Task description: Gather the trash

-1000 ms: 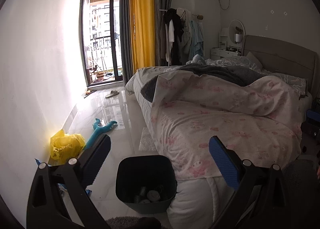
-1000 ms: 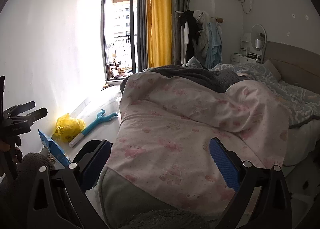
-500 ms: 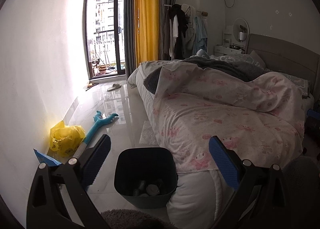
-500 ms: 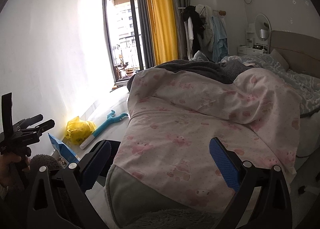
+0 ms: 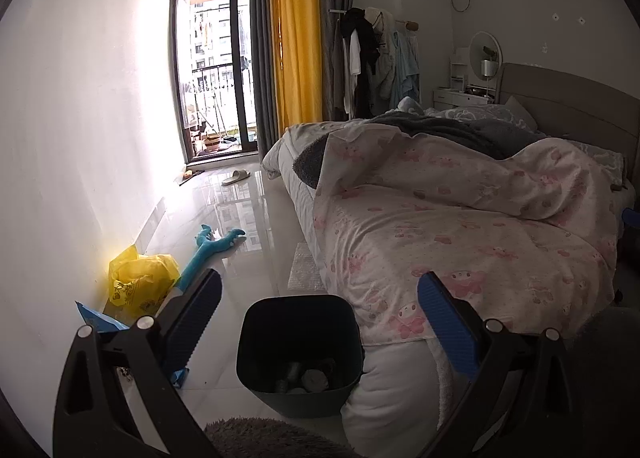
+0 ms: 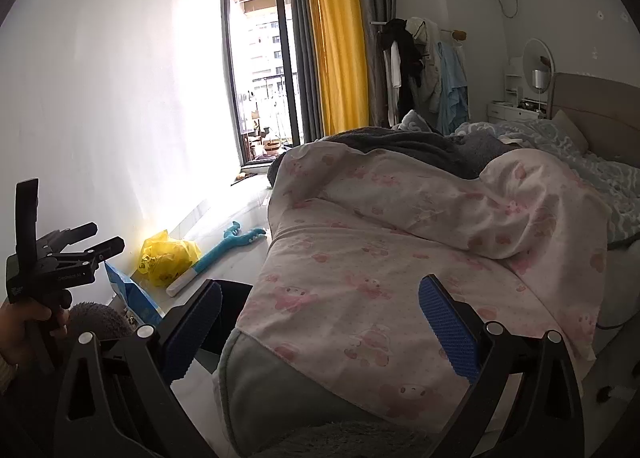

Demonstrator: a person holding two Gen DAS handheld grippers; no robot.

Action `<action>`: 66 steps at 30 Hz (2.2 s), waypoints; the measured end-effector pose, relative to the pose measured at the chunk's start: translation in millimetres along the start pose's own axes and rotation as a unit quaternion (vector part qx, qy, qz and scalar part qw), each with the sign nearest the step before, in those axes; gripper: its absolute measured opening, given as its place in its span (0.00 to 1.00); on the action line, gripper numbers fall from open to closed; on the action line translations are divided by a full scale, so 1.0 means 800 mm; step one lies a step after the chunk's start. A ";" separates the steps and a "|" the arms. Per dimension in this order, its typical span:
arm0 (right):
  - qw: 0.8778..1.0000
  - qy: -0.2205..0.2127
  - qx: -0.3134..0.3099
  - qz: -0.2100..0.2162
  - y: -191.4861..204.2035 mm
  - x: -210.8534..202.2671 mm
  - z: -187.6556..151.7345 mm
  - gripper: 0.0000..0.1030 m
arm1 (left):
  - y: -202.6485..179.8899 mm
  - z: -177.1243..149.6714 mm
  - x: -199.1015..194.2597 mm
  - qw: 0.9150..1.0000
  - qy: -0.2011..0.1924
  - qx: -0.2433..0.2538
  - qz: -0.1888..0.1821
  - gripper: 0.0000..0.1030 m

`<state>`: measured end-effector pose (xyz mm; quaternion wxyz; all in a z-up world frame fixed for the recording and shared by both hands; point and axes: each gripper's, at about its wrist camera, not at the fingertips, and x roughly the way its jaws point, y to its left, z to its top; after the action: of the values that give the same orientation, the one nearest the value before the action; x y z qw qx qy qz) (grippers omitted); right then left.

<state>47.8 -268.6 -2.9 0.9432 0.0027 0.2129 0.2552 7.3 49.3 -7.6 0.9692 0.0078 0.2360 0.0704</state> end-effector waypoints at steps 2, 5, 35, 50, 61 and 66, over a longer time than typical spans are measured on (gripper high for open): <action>1.000 0.000 0.000 0.000 0.001 0.000 0.000 0.97 | 0.002 0.000 0.000 1.000 0.000 -0.003 -0.001 0.97; 1.000 -0.001 0.001 0.000 0.001 0.000 0.000 0.97 | 0.003 0.000 0.000 1.000 0.000 -0.007 -0.003 0.97; 1.000 0.000 0.000 0.001 -0.001 0.000 0.000 0.97 | 0.004 0.001 0.000 1.000 0.001 -0.007 -0.005 0.97; 1.000 0.000 0.000 0.000 -0.001 0.000 0.000 0.97 | 0.005 -0.001 0.001 1.000 0.001 -0.006 -0.006 0.97; 1.000 0.000 0.000 0.001 -0.002 0.000 0.000 0.97 | 0.005 0.000 0.001 1.000 0.001 -0.005 -0.005 0.97; 1.000 0.000 -0.001 0.001 -0.002 0.001 0.001 0.97 | 0.005 0.000 0.001 1.000 0.001 -0.005 -0.005 0.97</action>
<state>49.0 -269.5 -2.9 0.9429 0.0021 0.2130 0.2560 7.2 53.0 -7.8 0.9693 0.0012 0.2369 0.0664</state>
